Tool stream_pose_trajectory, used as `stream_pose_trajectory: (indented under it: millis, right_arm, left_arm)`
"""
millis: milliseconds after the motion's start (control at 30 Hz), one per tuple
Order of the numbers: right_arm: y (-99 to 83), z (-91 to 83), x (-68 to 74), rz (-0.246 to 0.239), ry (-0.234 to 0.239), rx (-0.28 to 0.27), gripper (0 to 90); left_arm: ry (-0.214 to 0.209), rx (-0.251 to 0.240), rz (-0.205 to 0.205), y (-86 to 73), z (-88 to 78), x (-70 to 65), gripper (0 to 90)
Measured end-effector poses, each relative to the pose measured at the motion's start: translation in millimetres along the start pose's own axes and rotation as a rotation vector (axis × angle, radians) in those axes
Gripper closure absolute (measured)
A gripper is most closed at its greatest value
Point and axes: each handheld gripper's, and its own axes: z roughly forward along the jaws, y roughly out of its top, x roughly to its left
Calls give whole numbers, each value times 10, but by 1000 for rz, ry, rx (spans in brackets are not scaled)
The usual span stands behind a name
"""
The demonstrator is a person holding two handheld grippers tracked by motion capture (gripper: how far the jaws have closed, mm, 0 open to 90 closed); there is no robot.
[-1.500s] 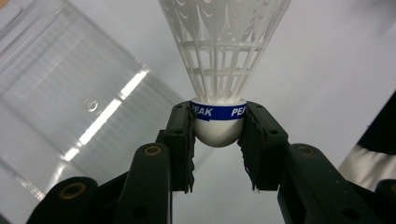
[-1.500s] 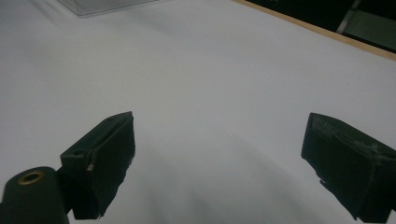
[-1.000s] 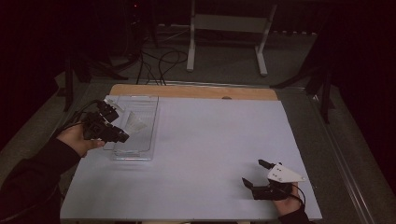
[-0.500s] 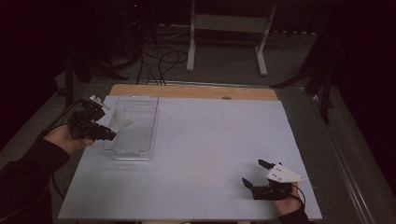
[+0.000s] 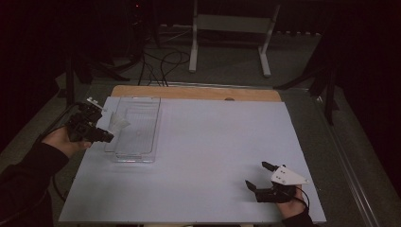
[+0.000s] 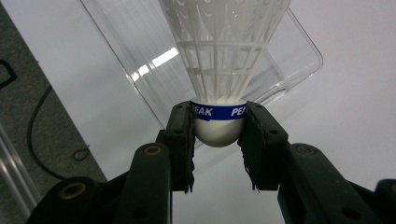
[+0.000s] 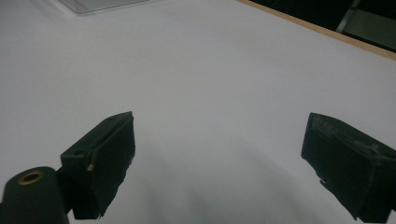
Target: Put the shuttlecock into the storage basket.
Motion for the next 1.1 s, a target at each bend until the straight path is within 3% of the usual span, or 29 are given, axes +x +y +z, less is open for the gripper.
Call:
stream_pose_trajectory:
  millis: [133, 200, 333, 800, 1100]
  right_arm:
    - [-2, -1, -4, 1, 0, 1, 100]
    - [-1, -1, -1, 1, 1, 0, 100]
    - [-1, -2, -1, 1, 0, 0, 100]
    - [-3, 1, 1, 3, 2, 3, 100]
    - [-5, 1, 1, 0, 2, 4, 100]
  left_arm:
    - [-15, -1, 26, -25, 99, 44, 665]
    - [0, 3, 40, -37, 143, 68, 665]
    - [20, 4, 41, -53, 192, 115, 665]
    - [-6, 9, 54, -85, 361, 187, 664]
    - [-16, 58, 71, -74, 514, 205, 664]
